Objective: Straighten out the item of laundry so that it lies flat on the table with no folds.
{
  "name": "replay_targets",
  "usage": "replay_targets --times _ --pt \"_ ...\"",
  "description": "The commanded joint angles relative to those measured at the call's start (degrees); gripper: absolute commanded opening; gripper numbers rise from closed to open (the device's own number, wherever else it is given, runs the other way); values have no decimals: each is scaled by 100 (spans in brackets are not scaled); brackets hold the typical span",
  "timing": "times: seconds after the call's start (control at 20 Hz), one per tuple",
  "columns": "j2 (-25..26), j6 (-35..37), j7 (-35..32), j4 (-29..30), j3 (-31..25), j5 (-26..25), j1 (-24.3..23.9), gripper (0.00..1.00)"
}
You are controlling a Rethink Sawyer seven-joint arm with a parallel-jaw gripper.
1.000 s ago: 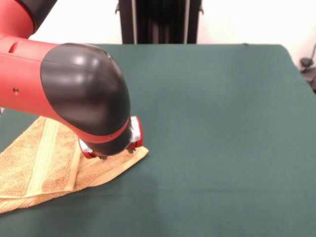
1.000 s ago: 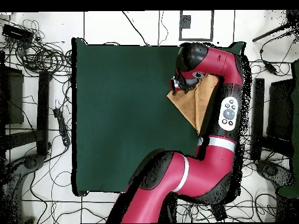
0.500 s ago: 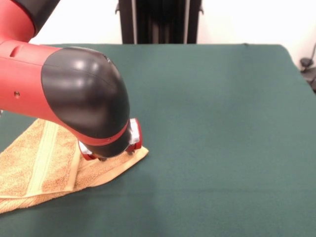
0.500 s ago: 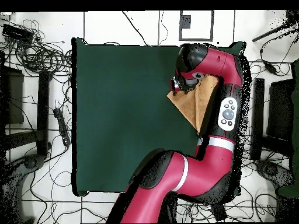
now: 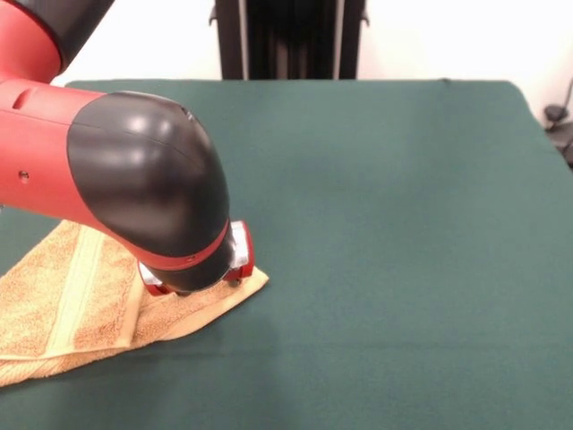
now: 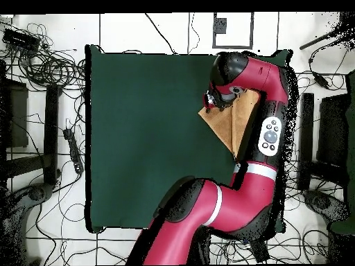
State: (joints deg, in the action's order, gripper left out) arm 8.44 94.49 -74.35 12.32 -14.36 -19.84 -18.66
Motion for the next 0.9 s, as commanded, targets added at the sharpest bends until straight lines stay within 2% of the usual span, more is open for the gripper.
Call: replay_targets --times 0.05,0.55,0.9 --pt "596 -449 -1469 279 -527 -98 138 100" --pt "861 -453 -1708 99 -812 16 114 100" --pt "890 -671 -2510 250 -1093 507 86 100"
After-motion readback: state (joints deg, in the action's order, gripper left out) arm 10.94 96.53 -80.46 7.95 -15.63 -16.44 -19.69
